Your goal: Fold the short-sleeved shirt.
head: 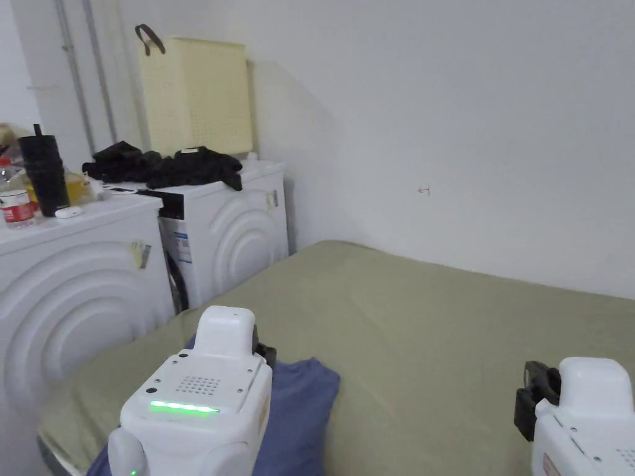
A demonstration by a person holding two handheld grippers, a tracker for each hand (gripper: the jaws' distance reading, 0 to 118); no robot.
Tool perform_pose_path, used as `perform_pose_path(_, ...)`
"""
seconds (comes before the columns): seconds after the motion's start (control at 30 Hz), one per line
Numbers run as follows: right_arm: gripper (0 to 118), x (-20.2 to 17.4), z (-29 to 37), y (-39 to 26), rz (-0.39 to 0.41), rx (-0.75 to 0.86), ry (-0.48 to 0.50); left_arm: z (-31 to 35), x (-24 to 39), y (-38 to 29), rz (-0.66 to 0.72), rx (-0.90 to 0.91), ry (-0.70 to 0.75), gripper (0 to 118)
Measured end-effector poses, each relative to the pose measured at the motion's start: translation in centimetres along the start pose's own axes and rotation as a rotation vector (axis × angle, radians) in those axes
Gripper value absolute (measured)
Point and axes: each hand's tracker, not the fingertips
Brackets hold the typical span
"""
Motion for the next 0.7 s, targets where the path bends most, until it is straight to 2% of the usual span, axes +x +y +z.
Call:
perform_pose_path(0.23, 1, -3.4, -2.5, 0.1, -0.004, -0.012, 0.09, -0.1, -4.6, -1.4, 0.049, -0.039, 0.091, 0)
perform_pose_path(0.7, 1, -4.3, -5.3, -1.4, 0.026, -0.06, 0.107, -5.9, -5.3, -5.2, 0.063, -0.142, 0.068, 0)
